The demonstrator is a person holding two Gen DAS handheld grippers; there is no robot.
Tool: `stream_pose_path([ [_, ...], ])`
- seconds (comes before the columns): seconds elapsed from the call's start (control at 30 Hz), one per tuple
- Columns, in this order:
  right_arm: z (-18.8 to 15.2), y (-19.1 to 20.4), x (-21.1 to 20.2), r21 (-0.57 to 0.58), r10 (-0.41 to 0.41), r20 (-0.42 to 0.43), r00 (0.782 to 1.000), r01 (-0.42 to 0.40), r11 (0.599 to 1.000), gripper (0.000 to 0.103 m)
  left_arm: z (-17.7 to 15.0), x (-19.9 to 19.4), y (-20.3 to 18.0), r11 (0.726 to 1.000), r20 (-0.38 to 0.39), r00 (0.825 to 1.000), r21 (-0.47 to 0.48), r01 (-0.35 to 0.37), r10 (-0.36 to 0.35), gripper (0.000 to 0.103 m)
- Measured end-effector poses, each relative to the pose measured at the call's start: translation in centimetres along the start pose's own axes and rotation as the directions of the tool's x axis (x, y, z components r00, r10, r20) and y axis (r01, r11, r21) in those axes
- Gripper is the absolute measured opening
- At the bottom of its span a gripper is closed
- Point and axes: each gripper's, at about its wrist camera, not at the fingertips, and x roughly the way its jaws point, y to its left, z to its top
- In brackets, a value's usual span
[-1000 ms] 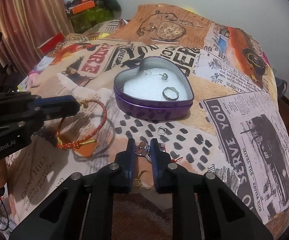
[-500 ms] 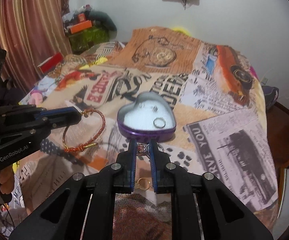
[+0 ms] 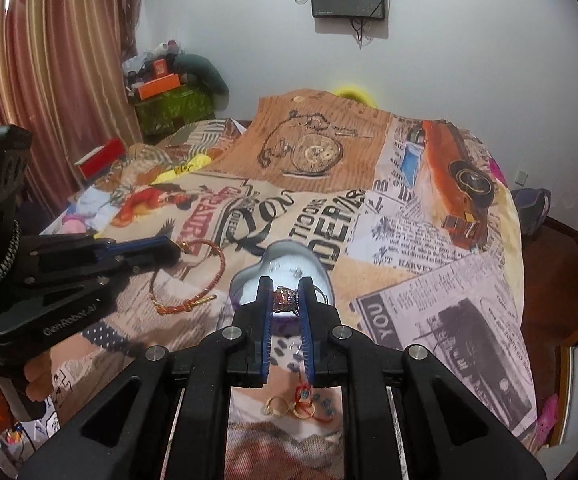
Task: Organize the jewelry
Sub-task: 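Carry the bracelet toward the tin with left while right grasps a silver earring, then release the bracelet into the tin with left while right drops the earring inside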
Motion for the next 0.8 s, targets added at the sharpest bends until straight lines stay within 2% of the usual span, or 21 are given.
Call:
stream_pose_path([
  [0.43,1.0,-1.5,2.5,0.044,0.024,0.007,1.0,-0.024,0.999,0.011,1.6,5.2,-0.7,0.999,-0.053,0.998,0.043,0.02,-0.018,0.004],
  [0.53,1.0,-1.7,3.5,0.04,0.031,-0.008,0.999,-0.031,0.999,0.011,1.7,6.4,-0.4,0.999,-0.079,0.996,0.033,0.04,-0.037,0.004],
  [0.8,0.7,-1.5,6.1,0.024,0.071,-0.058,0.996,-0.07,0.997,0.011,1.3,8.5,-0.2,0.997,-0.109,0.993,0.064,0.04,-0.033,0.004],
])
